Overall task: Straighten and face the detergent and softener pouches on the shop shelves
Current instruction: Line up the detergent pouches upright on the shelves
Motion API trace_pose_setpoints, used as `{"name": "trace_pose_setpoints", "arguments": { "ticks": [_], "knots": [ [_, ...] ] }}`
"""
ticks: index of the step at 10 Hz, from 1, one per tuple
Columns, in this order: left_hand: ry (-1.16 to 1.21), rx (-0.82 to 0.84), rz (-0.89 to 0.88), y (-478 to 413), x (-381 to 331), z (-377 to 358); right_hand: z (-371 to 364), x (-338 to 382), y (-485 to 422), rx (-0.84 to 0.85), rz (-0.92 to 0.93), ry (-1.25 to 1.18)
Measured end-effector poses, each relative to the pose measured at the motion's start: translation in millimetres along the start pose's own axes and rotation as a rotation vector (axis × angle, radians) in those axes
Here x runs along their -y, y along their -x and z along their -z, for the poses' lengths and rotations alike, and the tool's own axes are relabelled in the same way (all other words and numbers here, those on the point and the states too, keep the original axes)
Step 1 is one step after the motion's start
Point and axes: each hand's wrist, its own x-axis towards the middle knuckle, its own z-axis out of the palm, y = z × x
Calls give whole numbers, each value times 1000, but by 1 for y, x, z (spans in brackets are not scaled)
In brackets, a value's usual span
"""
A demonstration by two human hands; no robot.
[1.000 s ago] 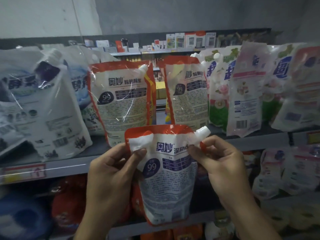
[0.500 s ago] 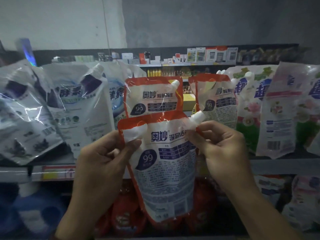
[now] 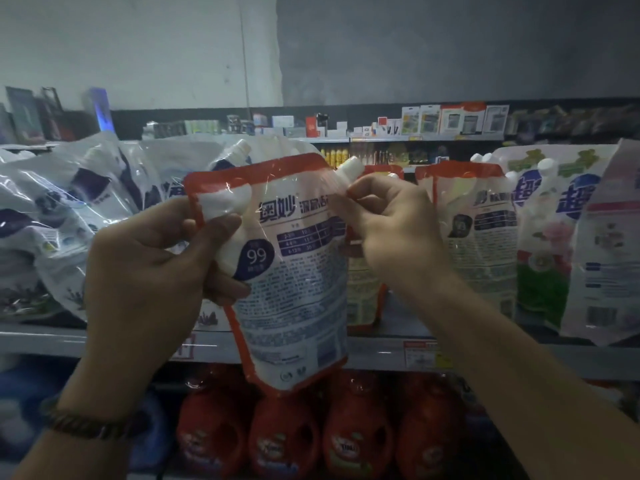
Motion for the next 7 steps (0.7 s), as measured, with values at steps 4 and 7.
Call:
{"name": "trace_pose_setpoints", "arguments": {
  "ticks": [4, 7],
  "knots": [
    [67, -96, 5, -15, -5, 6, -59, -16, -52, 24, -58, 10],
    [96, -27, -49, -12, 1, -6, -73, -43, -77, -27, -20, 165]
  ]
}}
